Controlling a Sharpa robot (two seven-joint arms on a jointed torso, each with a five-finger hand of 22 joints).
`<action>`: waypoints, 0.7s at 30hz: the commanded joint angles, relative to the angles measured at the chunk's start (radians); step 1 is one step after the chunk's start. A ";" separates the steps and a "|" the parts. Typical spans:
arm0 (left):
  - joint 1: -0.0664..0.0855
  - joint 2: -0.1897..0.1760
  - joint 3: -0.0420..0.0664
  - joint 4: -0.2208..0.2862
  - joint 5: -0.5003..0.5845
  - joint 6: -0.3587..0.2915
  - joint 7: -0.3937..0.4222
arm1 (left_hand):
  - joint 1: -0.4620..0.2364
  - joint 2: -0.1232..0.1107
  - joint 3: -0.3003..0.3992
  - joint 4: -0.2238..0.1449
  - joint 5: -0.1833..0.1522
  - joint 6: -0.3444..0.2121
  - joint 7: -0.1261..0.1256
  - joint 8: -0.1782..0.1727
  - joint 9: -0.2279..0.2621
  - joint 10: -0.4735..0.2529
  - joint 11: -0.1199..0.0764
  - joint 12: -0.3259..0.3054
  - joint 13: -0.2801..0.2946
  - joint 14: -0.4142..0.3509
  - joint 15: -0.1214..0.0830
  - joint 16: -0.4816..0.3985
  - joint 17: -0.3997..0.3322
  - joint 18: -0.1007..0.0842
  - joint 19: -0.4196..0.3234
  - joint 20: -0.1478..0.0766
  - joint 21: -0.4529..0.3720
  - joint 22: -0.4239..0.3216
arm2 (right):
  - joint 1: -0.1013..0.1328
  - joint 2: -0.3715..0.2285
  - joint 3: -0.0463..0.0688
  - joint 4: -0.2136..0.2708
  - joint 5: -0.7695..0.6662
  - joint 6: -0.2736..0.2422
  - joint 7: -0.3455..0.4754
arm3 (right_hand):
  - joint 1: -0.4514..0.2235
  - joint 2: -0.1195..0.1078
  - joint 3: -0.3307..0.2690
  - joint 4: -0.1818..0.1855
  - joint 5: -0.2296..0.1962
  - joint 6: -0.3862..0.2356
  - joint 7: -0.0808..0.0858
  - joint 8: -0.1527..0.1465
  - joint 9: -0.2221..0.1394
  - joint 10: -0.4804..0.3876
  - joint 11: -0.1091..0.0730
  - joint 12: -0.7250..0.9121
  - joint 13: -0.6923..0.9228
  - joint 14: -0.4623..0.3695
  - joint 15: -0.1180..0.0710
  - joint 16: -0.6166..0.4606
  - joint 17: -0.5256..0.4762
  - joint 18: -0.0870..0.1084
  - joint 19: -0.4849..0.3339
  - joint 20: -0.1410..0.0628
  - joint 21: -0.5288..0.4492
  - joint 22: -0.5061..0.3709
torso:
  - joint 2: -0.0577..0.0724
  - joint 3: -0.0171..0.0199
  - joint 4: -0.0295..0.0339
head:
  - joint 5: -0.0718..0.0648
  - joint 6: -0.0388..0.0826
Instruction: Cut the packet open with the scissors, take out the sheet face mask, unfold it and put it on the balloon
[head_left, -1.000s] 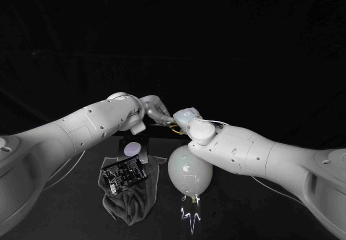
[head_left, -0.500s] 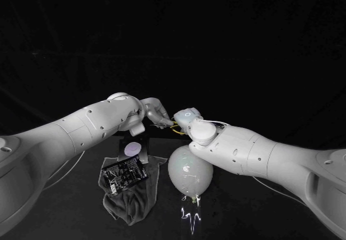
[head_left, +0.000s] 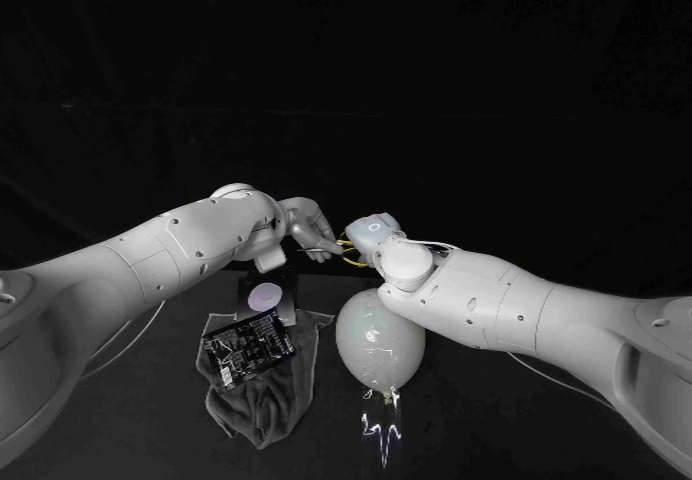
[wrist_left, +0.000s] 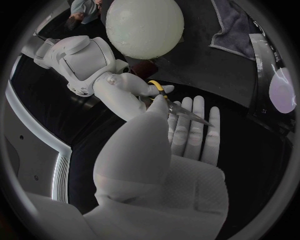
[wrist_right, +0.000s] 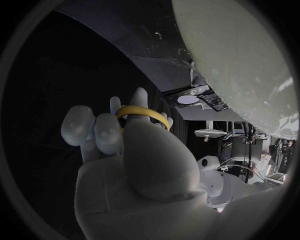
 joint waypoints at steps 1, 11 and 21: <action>0.001 0.002 0.000 0.006 0.026 0.030 -0.004 | -0.001 0.009 0.008 -0.002 -0.001 0.007 0.000 0.002 -0.001 0.008 -0.002 -0.005 -0.001 0.006 0.000 0.004 0.002 0.010 0.010 0.001 0.005 0.002 | 0.001 0.003 0.001 0.008 -0.031 -0.018 -0.002 | -0.006 -0.005 -0.017 0.005 -0.002 0.008 0.000 0.007 -0.001 0.019 -0.013 0.005 -0.001 0.004 -0.001 0.005 0.000 0.002 0.008 -0.002 0.006 0.115 | 0.000 0.0002 -0.0002 | 0.003 0.000; 0.002 0.002 -0.001 0.007 0.046 0.029 -0.018 | -0.045 0.008 0.005 0.000 -0.002 0.008 0.003 -0.006 -0.007 0.015 0.001 -0.017 -0.002 0.008 0.002 0.002 0.006 0.017 0.012 0.000 0.009 0.003 | 0.001 0.004 0.001 0.012 -0.038 -0.007 -0.002 | -0.004 -0.008 -0.016 0.005 -0.002 0.009 -0.001 0.007 -0.002 0.020 -0.014 0.004 -0.003 0.003 -0.001 0.003 -0.003 0.003 0.005 -0.003 0.001 0.114 | 0.001 0.0007 0.0010 | 0.001 -0.002; 0.002 0.001 -0.001 0.010 0.052 0.048 -0.027 | 0.038 0.064 0.101 -0.024 -0.002 0.028 -0.015 -0.001 -0.005 0.040 -0.017 -0.020 -0.001 0.024 -0.013 0.007 0.015 0.025 0.011 0.000 0.013 0.004 | 0.001 0.000 0.001 0.015 -0.044 -0.047 -0.002 | -0.004 -0.010 -0.015 0.008 -0.002 0.013 -0.002 0.008 -0.003 0.026 -0.015 0.005 -0.007 0.003 -0.002 0.003 -0.003 0.003 0.007 -0.003 0.003 0.114 | 0.000 -0.0004 -0.0006 | 0.002 -0.004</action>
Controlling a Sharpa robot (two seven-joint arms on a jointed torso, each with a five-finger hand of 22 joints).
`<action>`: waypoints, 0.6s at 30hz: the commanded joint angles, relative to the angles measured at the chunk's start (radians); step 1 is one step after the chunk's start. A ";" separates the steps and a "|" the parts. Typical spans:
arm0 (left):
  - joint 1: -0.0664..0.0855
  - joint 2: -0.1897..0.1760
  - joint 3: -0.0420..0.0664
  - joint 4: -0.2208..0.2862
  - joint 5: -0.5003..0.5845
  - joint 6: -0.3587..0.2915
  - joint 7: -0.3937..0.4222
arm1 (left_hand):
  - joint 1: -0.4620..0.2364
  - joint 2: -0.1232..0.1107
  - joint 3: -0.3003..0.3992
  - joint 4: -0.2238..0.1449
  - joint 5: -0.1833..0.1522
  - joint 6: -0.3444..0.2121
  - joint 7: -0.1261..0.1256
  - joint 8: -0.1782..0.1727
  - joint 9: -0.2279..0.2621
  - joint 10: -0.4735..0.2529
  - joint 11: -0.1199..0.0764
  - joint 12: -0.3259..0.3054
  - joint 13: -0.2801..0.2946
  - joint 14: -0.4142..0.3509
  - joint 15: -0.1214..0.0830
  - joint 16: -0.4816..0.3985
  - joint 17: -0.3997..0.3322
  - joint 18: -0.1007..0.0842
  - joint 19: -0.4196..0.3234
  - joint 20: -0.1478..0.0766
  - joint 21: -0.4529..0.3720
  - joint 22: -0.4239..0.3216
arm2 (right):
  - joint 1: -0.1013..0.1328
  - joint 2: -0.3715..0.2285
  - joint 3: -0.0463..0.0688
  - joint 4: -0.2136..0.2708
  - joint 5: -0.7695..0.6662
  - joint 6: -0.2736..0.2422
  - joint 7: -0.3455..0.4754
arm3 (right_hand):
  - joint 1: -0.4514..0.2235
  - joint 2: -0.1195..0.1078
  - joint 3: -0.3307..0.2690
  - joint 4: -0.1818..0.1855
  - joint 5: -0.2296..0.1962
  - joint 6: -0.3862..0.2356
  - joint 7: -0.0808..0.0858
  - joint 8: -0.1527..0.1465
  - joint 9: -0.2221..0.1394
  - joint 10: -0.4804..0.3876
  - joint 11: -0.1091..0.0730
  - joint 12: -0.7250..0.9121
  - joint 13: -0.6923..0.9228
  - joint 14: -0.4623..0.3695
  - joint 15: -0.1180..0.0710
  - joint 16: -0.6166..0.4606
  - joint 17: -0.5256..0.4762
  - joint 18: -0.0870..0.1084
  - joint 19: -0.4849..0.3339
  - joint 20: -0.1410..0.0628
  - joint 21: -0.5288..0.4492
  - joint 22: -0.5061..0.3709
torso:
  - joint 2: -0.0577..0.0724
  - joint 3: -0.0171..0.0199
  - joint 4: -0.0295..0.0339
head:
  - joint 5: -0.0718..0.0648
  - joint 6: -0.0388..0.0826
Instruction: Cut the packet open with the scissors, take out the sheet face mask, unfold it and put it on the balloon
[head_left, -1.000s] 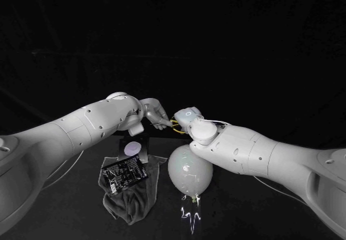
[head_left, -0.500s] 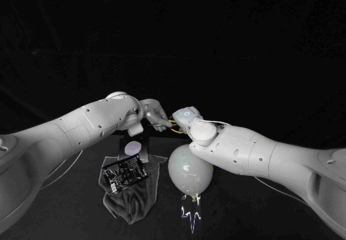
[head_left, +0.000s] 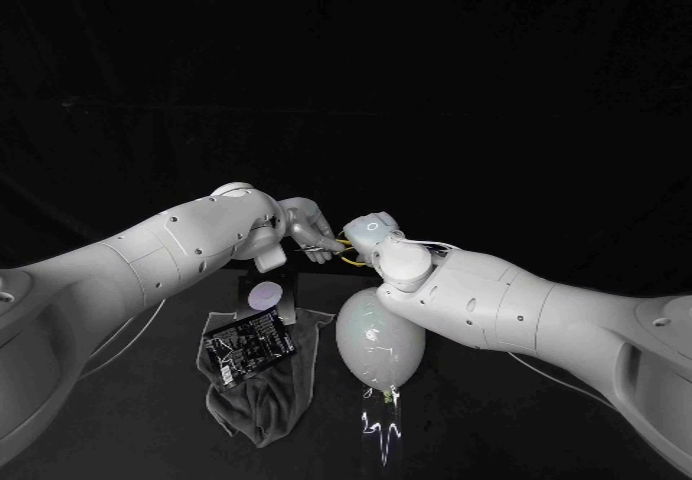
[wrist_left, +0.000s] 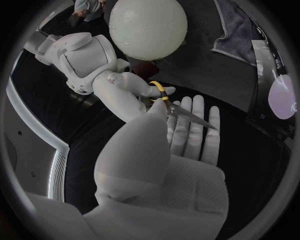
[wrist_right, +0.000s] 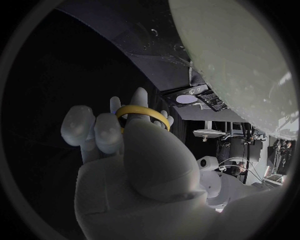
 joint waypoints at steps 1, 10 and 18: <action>0.001 0.004 0.000 0.007 0.019 0.036 -0.003 | 0.052 0.010 0.046 -0.015 0.001 0.013 -0.003 0.008 0.005 0.017 -0.006 -0.004 0.000 0.013 -0.003 0.008 0.004 0.017 0.005 0.000 0.005 0.002 | 0.002 0.001 0.001 0.006 -0.029 -0.047 0.000 | 0.002 -0.004 -0.015 0.008 -0.002 0.012 0.000 0.004 -0.002 0.026 -0.014 0.008 -0.003 0.003 -0.002 0.004 0.001 0.003 0.007 -0.003 0.003 0.114 | 0.000 -0.0005 0.0001 | 0.001 -0.001; 0.001 0.005 -0.001 0.007 0.024 0.051 -0.009 | 0.059 -0.023 0.214 -0.030 0.000 0.038 -0.020 0.047 0.045 0.092 -0.026 0.002 0.004 0.075 -0.023 0.021 0.023 0.036 0.023 -0.005 0.043 0.023 | 0.002 -0.002 0.001 0.017 -0.030 -0.087 0.014 | 0.002 -0.006 -0.013 0.013 -0.002 0.017 -0.001 0.005 -0.003 0.033 -0.016 0.009 -0.008 0.004 -0.004 0.005 0.002 0.002 0.010 -0.004 0.007 0.116 | 0.000 0.0003 0.0001 | 0.005 -0.002; 0.001 0.004 -0.002 0.009 0.062 0.035 -0.021 | 0.013 -0.050 0.294 -0.041 0.001 0.037 -0.028 0.071 0.078 0.121 -0.034 0.002 0.005 0.098 -0.032 0.025 0.038 0.036 0.028 -0.007 0.072 0.040 | 0.002 -0.008 0.001 0.029 -0.028 -0.106 0.038 | -0.002 -0.024 -0.011 0.023 -0.003 0.023 -0.006 0.004 -0.007 0.042 -0.018 0.007 -0.021 -0.020 -0.003 -0.035 -0.051 0.012 -0.018 -0.008 -0.044 0.102 | -0.001 0.0003 -0.0002 | 0.005 -0.001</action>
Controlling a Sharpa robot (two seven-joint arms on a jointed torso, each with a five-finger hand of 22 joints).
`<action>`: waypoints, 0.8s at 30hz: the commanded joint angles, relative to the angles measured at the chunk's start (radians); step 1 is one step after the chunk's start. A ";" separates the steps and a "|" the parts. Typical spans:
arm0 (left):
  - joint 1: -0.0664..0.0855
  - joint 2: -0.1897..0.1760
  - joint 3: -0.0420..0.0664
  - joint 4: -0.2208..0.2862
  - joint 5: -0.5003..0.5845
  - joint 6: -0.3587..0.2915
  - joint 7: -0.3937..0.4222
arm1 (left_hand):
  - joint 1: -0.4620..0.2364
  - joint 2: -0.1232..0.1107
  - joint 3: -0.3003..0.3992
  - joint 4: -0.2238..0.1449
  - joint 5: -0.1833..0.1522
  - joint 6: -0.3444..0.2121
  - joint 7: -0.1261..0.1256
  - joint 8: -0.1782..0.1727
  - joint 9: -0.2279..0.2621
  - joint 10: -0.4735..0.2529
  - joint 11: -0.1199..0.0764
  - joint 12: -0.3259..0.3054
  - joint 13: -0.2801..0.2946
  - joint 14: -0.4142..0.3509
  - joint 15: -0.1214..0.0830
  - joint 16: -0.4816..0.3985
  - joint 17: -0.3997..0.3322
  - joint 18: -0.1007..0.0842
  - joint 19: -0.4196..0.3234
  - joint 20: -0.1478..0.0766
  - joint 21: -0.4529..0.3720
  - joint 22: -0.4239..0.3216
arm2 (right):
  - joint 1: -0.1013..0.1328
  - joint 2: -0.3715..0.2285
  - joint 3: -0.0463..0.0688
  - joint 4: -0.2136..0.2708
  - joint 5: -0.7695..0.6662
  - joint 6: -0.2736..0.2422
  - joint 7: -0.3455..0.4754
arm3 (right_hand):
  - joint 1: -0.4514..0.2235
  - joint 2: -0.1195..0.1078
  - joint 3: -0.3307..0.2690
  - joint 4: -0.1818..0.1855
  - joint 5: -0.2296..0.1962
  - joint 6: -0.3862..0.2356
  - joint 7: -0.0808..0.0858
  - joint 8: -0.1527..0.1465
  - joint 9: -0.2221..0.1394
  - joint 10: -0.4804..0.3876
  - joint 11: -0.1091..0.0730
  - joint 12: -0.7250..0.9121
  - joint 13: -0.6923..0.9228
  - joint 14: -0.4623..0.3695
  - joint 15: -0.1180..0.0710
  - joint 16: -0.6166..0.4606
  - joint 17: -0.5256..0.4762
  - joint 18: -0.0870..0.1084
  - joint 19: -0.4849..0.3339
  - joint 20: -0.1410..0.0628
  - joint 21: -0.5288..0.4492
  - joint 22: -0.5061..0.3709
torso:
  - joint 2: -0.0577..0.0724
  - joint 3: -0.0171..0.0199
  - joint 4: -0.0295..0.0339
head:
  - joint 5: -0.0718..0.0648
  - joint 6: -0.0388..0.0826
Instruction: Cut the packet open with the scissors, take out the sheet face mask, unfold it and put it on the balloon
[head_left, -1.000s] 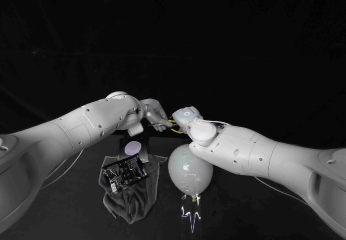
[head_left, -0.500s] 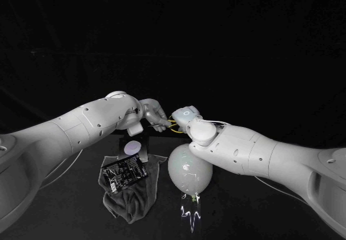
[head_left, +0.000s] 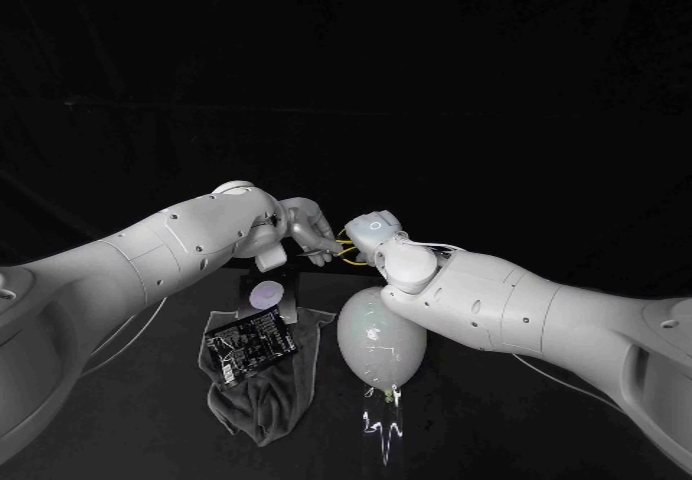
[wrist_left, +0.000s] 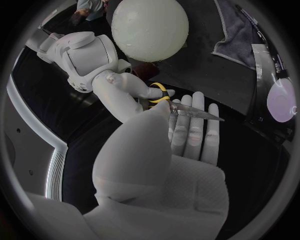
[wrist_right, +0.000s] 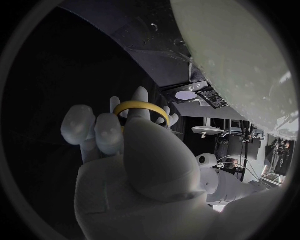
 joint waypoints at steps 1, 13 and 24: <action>-0.001 0.006 -0.001 0.010 0.052 0.013 -0.007 | -0.028 -0.009 0.115 -0.087 0.006 -0.002 -0.008 0.012 0.016 0.055 -0.044 0.002 0.001 0.022 -0.012 0.004 0.007 0.007 0.008 -0.002 0.014 0.008 | 0.004 0.003 0.002 0.015 -0.021 -0.058 0.038 | -0.002 -0.012 -0.009 0.008 -0.003 0.008 -0.002 0.003 -0.003 0.038 -0.023 0.003 -0.007 -0.024 -0.001 -0.029 -0.036 0.016 -0.023 0.001 -0.034 0.099 | -0.001 0.0002 -0.0002 | 0.001 0.001; -0.001 0.000 -0.004 0.013 0.104 -0.006 -0.037 | -0.079 -0.025 0.183 -0.115 0.006 -0.009 -0.013 0.034 0.054 0.073 -0.048 0.001 0.002 0.035 -0.017 0.003 0.022 0.007 0.002 -0.005 0.043 0.027 | 0.004 -0.018 0.002 0.033 0.050 -0.189 0.124 | -0.089 -0.145 0.180 0.013 -0.006 -0.020 -0.043 0.001 -0.049 -0.022 -0.044 0.002 -0.105 -0.366 0.000 -0.480 -0.394 0.083 -0.358 0.028 -0.646 -0.164 | 0.000 0.0004 0.0001 | 0.002 0.004; -0.001 -0.008 -0.007 0.010 0.147 -0.017 -0.074 | -0.107 -0.028 0.212 -0.134 0.006 -0.015 -0.015 0.046 0.077 0.083 -0.050 0.001 0.004 0.041 -0.019 0.003 0.031 0.008 0.003 -0.007 0.063 0.040 | 0.006 -0.074 0.003 0.073 0.260 -0.290 0.325 | -0.078 -0.243 0.377 0.009 0.000 -0.067 -0.048 -0.001 -0.163 -0.063 -0.038 0.000 -0.143 -0.414 0.069 -0.748 -0.546 0.086 -0.371 0.072 -0.815 -0.302 | 0.000 -0.0007 0.0010 | 0.009 0.001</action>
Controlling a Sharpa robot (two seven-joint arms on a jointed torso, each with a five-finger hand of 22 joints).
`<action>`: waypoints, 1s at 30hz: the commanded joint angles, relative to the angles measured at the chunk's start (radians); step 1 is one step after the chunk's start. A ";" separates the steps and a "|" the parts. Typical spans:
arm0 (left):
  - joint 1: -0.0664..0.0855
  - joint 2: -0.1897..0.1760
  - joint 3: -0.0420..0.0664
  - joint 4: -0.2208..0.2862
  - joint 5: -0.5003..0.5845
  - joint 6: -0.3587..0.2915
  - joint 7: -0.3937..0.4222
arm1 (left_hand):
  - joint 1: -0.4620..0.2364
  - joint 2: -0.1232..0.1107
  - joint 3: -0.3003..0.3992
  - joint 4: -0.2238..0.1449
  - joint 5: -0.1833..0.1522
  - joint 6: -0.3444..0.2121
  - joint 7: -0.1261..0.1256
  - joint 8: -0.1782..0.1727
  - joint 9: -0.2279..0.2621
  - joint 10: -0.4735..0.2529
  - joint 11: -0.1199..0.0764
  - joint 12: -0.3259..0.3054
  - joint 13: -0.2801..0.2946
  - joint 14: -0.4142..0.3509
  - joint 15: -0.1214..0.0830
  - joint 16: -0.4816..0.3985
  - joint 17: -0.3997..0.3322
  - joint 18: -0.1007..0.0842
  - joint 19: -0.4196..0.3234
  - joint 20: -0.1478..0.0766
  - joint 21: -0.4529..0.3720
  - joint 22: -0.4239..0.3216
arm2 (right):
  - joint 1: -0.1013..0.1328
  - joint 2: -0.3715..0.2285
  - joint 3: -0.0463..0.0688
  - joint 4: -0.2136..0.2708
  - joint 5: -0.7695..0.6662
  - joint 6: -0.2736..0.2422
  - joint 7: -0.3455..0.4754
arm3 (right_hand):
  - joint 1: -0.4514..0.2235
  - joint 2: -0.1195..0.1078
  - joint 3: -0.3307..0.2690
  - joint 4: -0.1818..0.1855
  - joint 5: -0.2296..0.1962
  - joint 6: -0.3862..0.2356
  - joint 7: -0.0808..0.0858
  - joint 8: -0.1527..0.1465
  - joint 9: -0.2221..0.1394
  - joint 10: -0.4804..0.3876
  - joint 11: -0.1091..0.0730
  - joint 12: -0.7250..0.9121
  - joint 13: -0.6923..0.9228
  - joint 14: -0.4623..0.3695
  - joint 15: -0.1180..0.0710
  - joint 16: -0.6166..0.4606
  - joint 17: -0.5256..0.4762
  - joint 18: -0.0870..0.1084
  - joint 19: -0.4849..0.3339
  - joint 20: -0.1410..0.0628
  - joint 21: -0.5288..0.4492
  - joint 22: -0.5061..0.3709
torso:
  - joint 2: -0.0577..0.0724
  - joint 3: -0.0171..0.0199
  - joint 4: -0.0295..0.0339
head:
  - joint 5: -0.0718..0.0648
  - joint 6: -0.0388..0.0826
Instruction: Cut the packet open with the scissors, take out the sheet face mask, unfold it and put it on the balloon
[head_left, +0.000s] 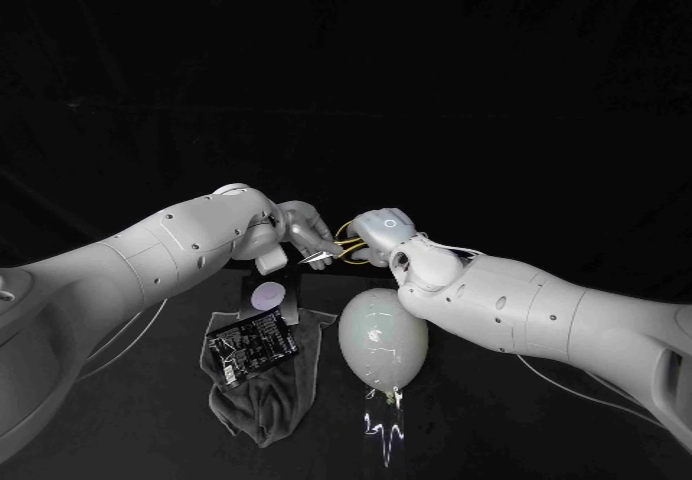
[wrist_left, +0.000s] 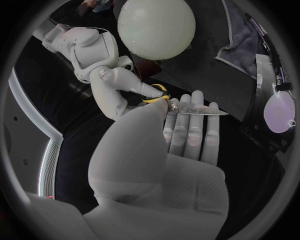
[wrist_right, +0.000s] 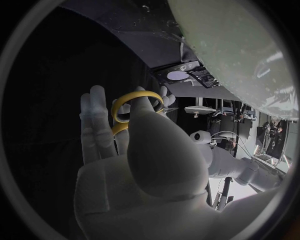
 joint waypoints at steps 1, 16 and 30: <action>-0.001 0.004 0.000 0.003 0.050 -0.013 -0.024 | -0.006 0.010 0.140 -0.131 0.003 -0.008 -0.004 0.005 0.006 0.056 -0.048 0.006 0.002 0.017 -0.008 0.004 0.003 0.009 0.002 -0.006 0.009 0.004 | 0.005 -0.001 0.003 0.022 0.116 -0.068 0.162 | -0.007 -0.016 0.039 -0.001 0.010 -0.044 0.007 -0.001 -0.030 -0.019 0.004 -0.001 -0.002 -0.114 -0.074 -0.053 -0.026 0.028 0.017 0.011 -0.030 -0.031 | 0.001 -0.0004 0.0005 | 0.004 -0.003; -0.001 0.002 -0.001 0.002 0.072 -0.009 -0.044 | -0.028 0.010 0.157 -0.146 0.003 -0.013 -0.005 0.014 0.025 0.063 -0.050 0.007 0.003 0.021 -0.010 0.004 0.011 0.008 -0.002 -0.008 0.025 0.014 | 0.008 -0.016 0.002 0.031 0.161 0.015 0.213 | -0.082 -0.101 0.236 -0.025 0.003 -0.046 -0.015 0.002 -0.145 -0.135 -0.014 -0.003 -0.002 -0.261 0.043 -0.346 -0.180 -0.004 -0.325 0.106 -0.206 -0.416 | 0.000 0.0002 -0.0005 | 0.005 -0.006; 0.000 -0.003 -0.002 0.004 0.074 -0.003 -0.059 | -0.040 0.011 0.165 -0.156 0.003 -0.015 -0.006 0.019 0.037 0.067 -0.051 0.008 0.005 0.024 -0.011 0.004 0.016 0.007 -0.004 -0.009 0.034 0.021 | 0.008 -0.031 0.002 0.035 0.167 0.037 0.185 | -0.138 -0.128 0.317 -0.056 0.005 -0.064 -0.047 0.004 -0.185 -0.217 -0.033 -0.003 -0.002 -0.567 0.102 -0.420 -0.316 -0.064 -0.774 0.111 -0.249 -0.858 | 0.001 0.0003 0.0001 | 0.004 -0.006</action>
